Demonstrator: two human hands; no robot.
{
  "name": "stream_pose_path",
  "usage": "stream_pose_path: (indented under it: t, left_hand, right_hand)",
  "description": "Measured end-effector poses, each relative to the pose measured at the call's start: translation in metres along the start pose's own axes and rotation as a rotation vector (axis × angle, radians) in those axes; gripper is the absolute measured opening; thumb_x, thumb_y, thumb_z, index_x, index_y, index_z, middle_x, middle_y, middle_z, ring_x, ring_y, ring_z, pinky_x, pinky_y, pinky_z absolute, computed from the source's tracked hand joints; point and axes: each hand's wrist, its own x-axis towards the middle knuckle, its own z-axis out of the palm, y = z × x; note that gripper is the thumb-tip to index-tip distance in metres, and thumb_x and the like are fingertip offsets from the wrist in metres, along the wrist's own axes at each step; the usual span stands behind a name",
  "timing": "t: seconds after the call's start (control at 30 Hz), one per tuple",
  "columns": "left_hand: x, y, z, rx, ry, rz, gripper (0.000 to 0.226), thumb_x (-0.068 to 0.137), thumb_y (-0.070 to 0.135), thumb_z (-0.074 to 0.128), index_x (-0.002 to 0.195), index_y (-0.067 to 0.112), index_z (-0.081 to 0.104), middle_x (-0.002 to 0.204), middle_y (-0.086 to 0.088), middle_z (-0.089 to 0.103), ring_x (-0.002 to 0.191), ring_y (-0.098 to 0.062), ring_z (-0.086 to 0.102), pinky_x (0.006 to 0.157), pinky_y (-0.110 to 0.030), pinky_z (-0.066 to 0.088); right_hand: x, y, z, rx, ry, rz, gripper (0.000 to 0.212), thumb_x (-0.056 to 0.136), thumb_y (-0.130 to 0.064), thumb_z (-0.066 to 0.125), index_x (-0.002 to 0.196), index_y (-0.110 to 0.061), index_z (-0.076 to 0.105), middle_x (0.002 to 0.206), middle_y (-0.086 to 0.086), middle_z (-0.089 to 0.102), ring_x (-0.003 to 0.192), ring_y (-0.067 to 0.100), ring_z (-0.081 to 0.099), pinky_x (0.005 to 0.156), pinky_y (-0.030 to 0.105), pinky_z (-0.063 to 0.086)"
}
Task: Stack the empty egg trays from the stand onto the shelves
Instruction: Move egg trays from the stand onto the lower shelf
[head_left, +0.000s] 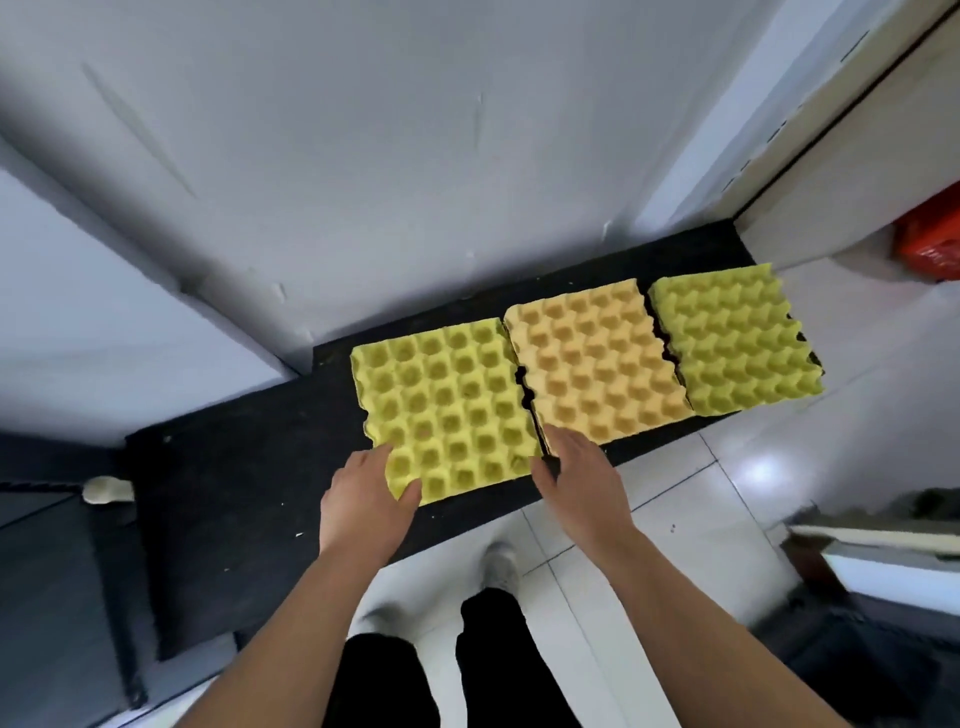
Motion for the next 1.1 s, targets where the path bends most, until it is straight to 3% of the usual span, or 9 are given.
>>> stream_pose_path:
  t: [0.27, 0.43, 0.6, 0.7, 0.83, 0.93, 1.0, 1.1]
  left_hand:
    - [0.062, -0.022, 0.067, -0.044, -0.106, -0.21, 0.074, 0.085, 0.044, 0.064, 0.148, 0.024, 0.029, 0.146, -0.003, 0.035, 0.132, -0.026, 0.035, 0.103, -0.046, 0.038]
    - [0.094, -0.047, 0.106, -0.052, -0.17, -0.275, 0.092, 0.081, 0.049, 0.069, 0.151, 0.032, 0.012, 0.156, -0.006, 0.013, 0.139, -0.031, 0.021, 0.108, -0.05, 0.032]
    - [0.122, -0.07, 0.14, -0.18, -0.202, -0.342, 0.107, 0.073, 0.052, 0.076, 0.15, 0.042, 0.002, 0.156, -0.007, 0.012, 0.14, -0.033, 0.021, 0.107, -0.054, 0.033]
    - [0.128, -0.075, 0.151, -0.252, -0.163, -0.341, 0.111, 0.07, 0.047, 0.08, 0.149, 0.044, 0.003, 0.154, -0.005, 0.016, 0.139, -0.03, 0.026, 0.106, -0.05, 0.036]
    - [0.124, -0.075, 0.149, -0.415, -0.12, -0.346, 0.112, 0.065, 0.043, 0.085, 0.142, 0.058, 0.005, 0.145, 0.003, 0.016, 0.128, -0.024, 0.041, 0.097, -0.047, 0.047]
    - [0.115, -0.069, 0.132, -0.461, -0.078, -0.304, 0.106, 0.067, 0.036, 0.085, 0.141, 0.056, 0.013, 0.138, 0.005, 0.019, 0.1, -0.01, 0.052, 0.082, -0.032, 0.049]
    - [0.105, -0.064, 0.118, -0.492, -0.043, -0.274, 0.099, 0.069, 0.033, 0.085, 0.141, 0.052, 0.02, 0.135, 0.005, 0.021, 0.091, -0.002, 0.048, 0.077, -0.027, 0.043]
    - [0.086, -0.058, 0.09, -0.514, 0.007, -0.255, 0.091, 0.069, 0.033, 0.085, 0.139, 0.049, 0.028, 0.134, 0.007, 0.024, 0.091, 0.005, 0.044, 0.075, -0.022, 0.04]
  right_hand:
    - [0.083, 0.037, 0.055, -0.01, -0.144, -0.027, 0.054, 0.097, -0.036, 0.046, 0.146, -0.016, 0.032, 0.15, 0.004, 0.034, 0.136, 0.021, 0.032, 0.107, 0.031, 0.03]
    - [0.116, 0.058, 0.105, 0.002, -0.232, 0.032, 0.063, 0.098, -0.039, 0.044, 0.151, -0.02, 0.017, 0.157, 0.01, 0.016, 0.144, 0.021, 0.014, 0.113, 0.03, 0.02]
    - [0.139, 0.076, 0.147, 0.038, -0.274, 0.123, 0.069, 0.094, -0.046, 0.047, 0.15, -0.032, 0.009, 0.155, 0.017, 0.012, 0.141, 0.033, 0.022, 0.111, 0.045, 0.031]
    - [0.143, 0.078, 0.16, -0.004, -0.271, 0.145, 0.071, 0.093, -0.048, 0.049, 0.151, -0.033, 0.011, 0.155, 0.017, 0.01, 0.141, 0.038, 0.011, 0.113, 0.05, 0.023]
    - [0.137, 0.072, 0.165, 0.059, -0.239, 0.156, 0.075, 0.09, -0.048, 0.055, 0.15, -0.032, 0.014, 0.156, 0.016, 0.007, 0.143, 0.035, 0.004, 0.114, 0.048, 0.019]
    - [0.13, 0.065, 0.16, 0.157, -0.227, 0.181, 0.076, 0.088, -0.044, 0.058, 0.15, -0.029, 0.016, 0.157, 0.013, 0.008, 0.145, 0.029, 0.003, 0.112, 0.045, 0.022]
    - [0.125, 0.059, 0.152, 0.158, -0.23, 0.187, 0.076, 0.088, -0.046, 0.058, 0.15, -0.028, 0.017, 0.157, 0.012, 0.011, 0.145, 0.028, 0.006, 0.112, 0.044, 0.023]
    - [0.114, 0.046, 0.135, 0.114, -0.22, 0.158, 0.075, 0.086, -0.052, 0.057, 0.148, -0.029, 0.021, 0.155, 0.01, 0.018, 0.142, 0.032, 0.016, 0.111, 0.051, 0.027]
